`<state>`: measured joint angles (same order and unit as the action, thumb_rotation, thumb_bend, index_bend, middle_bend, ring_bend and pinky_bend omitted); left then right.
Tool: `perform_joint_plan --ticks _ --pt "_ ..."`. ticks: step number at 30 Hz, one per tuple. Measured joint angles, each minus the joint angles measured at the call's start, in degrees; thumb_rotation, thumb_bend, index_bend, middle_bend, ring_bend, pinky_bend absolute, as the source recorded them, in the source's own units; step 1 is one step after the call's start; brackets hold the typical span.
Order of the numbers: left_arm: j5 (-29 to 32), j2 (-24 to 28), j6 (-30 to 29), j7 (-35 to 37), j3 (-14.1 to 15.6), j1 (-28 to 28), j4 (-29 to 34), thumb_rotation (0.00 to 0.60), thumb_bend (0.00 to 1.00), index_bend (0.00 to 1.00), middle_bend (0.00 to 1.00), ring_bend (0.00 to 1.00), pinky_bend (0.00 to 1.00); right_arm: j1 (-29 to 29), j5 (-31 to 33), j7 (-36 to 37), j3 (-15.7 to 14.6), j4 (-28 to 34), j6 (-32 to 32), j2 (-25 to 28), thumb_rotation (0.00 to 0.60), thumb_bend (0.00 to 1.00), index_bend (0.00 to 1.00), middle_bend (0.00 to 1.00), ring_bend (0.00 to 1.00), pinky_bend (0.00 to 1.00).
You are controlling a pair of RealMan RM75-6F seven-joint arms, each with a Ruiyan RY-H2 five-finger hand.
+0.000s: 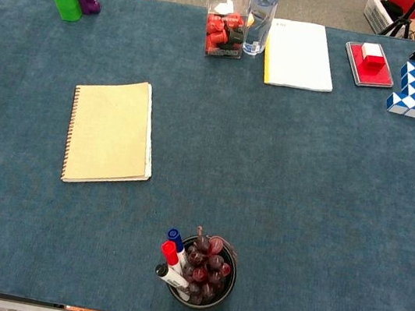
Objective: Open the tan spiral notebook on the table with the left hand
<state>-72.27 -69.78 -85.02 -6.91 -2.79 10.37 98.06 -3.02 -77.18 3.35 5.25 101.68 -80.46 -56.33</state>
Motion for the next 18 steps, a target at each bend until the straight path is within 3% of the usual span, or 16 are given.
perform_joint_plan --ticks 11,18 --pt "-2.96 1.15 2.28 0.93 -0.05 0.34 0.44 0.600 0.22 0.16 0.15 0.02 0.05 -0.23 -0.17 0.37 0.20 -0.03 0.16 0.21 0.600 0.28 0.16 0.25 0.16 0.21" --pt "-12.01 4.37 11.12 6.99 1.68 5.45 -0.03 0.600 0.22 0.17 0.16 0.02 0.05 -0.66 -0.63 0.24 0.13 0.35 0.69 0.23 0.600 0.28 0.16 0.25 0.16 0.21"
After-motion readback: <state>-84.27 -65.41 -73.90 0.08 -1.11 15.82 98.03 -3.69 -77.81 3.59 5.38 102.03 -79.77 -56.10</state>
